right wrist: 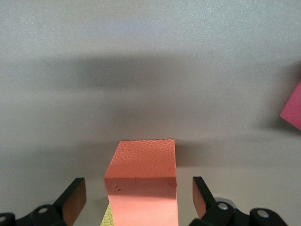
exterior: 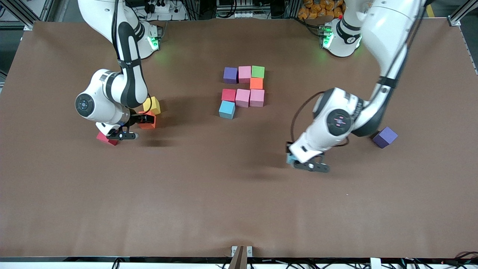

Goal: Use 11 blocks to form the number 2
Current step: 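Carry the cyan cube to the shape while the right gripper lifts orange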

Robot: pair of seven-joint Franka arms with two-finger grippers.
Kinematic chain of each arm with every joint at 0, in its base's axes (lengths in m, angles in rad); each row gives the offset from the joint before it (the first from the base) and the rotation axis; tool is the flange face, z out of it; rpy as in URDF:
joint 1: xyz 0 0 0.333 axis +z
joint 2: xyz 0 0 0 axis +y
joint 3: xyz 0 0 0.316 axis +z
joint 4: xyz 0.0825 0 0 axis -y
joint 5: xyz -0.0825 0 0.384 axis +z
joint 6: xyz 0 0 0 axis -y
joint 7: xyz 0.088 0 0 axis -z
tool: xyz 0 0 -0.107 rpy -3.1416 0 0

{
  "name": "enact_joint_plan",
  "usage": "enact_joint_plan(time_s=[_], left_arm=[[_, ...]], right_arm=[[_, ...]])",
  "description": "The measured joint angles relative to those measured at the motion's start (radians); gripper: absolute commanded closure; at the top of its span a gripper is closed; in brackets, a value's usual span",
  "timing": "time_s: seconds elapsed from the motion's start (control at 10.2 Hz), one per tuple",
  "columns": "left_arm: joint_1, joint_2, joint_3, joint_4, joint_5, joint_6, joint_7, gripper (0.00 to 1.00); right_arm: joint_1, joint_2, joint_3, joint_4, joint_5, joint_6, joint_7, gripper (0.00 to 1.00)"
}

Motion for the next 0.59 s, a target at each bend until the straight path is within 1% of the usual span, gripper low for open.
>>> enact_joint_plan(time_s=[0.2,0.29,0.39,0.49,0.59], left_arm=[[-0.148,0.034,0.089,0.053,-0.065,-0.005,-0.095,0.97],[-0.229,0.061,0.150,0.078,-0.109,-0.005,-0.127,0.97],[-0.322,0.089,0.227,0.100,-0.161,-0.006,-0.156,0.97],[-0.420,0.114,0.317,0.116,-0.227,-0.006,-0.168,0.98],[-0.516,0.134,0.412,0.128,-0.298,-0.013,-0.170,0.98]], right_arm=[[-0.002,0.001,0.000,-0.015,0.016,-0.002,0.001,0.00],[-0.002,0.002,0.001,-0.027,0.042,-0.004,0.001,0.00],[-0.001,0.003,0.004,-0.036,0.052,-0.005,0.001,0.12],[-0.001,0.004,0.006,-0.039,0.054,-0.005,0.000,0.39],[-0.001,0.005,0.007,-0.039,0.056,-0.004,0.000,0.62]])
